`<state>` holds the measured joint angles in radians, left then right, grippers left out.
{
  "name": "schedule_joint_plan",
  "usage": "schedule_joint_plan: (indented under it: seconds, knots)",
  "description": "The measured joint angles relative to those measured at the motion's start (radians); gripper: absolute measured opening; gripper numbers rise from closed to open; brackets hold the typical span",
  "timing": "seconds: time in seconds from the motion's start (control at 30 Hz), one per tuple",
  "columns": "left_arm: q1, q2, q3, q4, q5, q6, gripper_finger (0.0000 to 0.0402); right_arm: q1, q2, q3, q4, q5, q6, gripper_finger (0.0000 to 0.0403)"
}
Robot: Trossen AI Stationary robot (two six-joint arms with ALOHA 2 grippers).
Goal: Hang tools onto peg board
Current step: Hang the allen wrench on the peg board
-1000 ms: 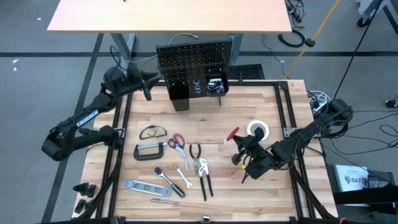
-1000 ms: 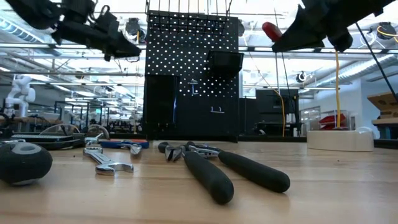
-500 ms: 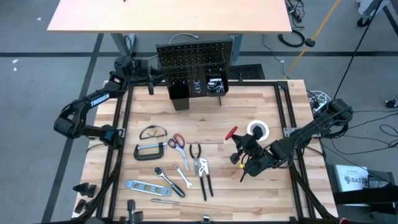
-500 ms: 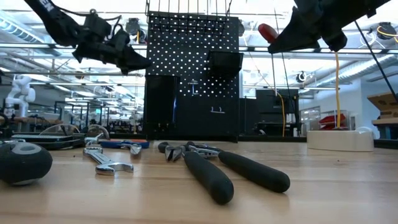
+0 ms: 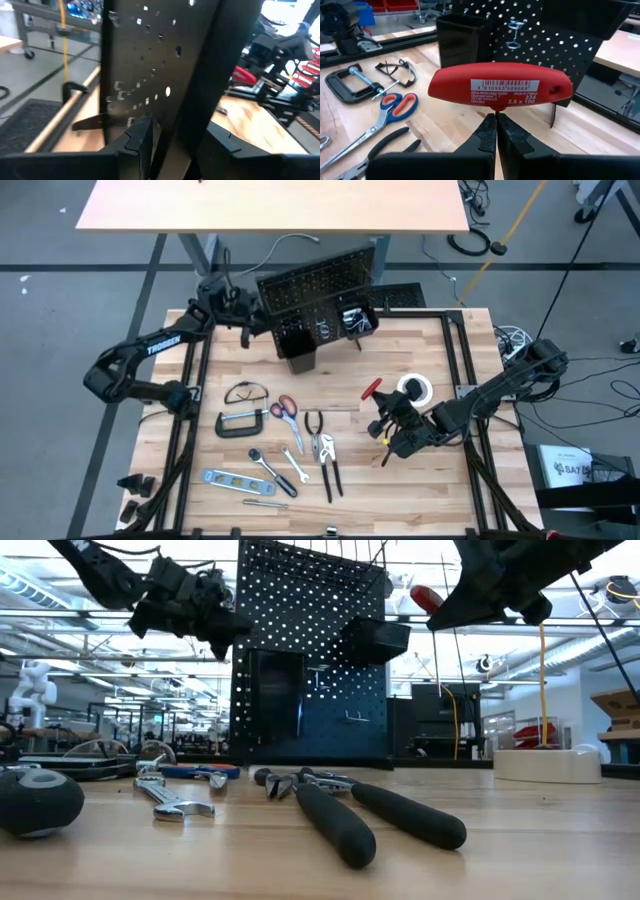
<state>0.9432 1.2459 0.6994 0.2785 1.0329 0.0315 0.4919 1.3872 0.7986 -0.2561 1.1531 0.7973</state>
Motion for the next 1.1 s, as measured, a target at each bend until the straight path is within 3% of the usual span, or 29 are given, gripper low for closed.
schedule_joint_plan:
  seconds: [0.23, 0.4, 0.63, 0.77, 0.97, 1.1]
  knots:
    - [-0.191, -0.058, 0.000, -0.108, -0.258, -0.024, 0.0123, 0.000, 0.000, 0.000, 0.009, 0.102, 0.036, 0.0000]
    - [-0.306, -0.071, 0.000, -0.106, -0.396, -0.066, 0.0123, -0.017, 0.016, 0.000, 0.104, 0.149, -0.095, 0.0000]
    - [-0.398, -0.073, 0.000, -0.105, -0.529, -0.105, 0.0123, -0.170, 0.066, -0.001, 0.455, -0.146, -0.508, 0.0000]
    - [-0.418, -0.073, -0.001, -0.109, -0.571, -0.105, 0.0123, -0.283, 0.085, -0.001, 0.717, -0.243, -0.722, 0.0000]
    - [-0.418, -0.072, -0.001, -0.110, -0.573, -0.103, 0.0123, -0.391, 0.122, 0.000, 0.958, -0.355, -0.879, 0.0000]
    - [-0.418, -0.072, -0.001, -0.110, -0.573, -0.097, 0.0123, -0.439, 0.162, 0.020, 0.977, -0.401, -0.927, 0.0000]
